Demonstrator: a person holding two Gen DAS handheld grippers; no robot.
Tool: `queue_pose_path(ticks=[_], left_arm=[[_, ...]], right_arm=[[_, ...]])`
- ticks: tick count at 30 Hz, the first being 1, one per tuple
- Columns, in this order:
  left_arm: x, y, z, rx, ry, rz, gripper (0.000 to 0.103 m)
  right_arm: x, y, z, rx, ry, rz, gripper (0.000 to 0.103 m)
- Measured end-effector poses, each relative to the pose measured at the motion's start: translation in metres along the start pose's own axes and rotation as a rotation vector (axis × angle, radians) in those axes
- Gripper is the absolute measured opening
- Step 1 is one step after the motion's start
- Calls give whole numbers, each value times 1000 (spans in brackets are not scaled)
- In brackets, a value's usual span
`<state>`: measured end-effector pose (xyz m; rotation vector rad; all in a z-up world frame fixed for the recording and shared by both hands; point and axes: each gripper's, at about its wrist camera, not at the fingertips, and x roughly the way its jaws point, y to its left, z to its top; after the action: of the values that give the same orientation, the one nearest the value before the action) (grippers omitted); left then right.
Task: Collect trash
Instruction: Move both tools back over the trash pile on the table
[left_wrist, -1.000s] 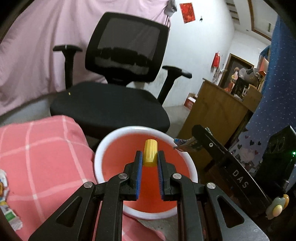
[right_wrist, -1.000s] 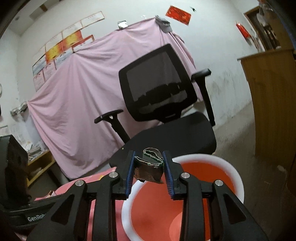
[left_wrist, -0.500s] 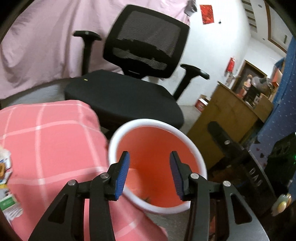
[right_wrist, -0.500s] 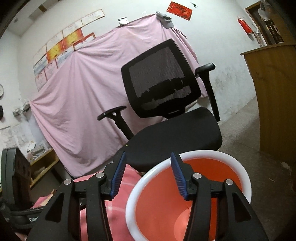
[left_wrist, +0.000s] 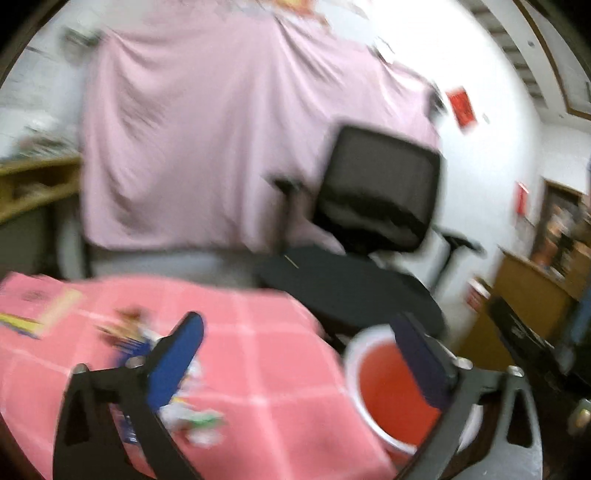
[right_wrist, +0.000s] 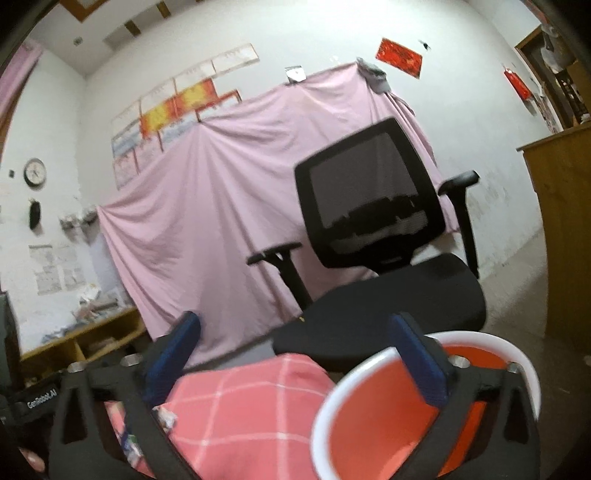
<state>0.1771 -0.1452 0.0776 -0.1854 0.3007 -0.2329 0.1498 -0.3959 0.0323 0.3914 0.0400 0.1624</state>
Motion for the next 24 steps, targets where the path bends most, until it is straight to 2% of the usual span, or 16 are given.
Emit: queue_pose_path(ticks=[1,4,9,14,18,24], left_arm=[[-14,9,1,-7,-62,41,102],[-37,29,2,6,-128,103,102],[-71,61,-5,13,-181,159,102],[-87,93,-13,12,-201,200,102],[-89,117,-18,-14,-198,242,102],[-96,153,-45,-38,-197,309,102]], right_arm=[[-1,4,0,5,-13,12,103],[-2,18,0,3,-41,62,103],[-4,45,-5,-29,-75,98,103],[-1,71,-14,-72,-53,132,103],[5,95,-24,-135,-4,165,103],[17,126,-48,-271,85,191,103]])
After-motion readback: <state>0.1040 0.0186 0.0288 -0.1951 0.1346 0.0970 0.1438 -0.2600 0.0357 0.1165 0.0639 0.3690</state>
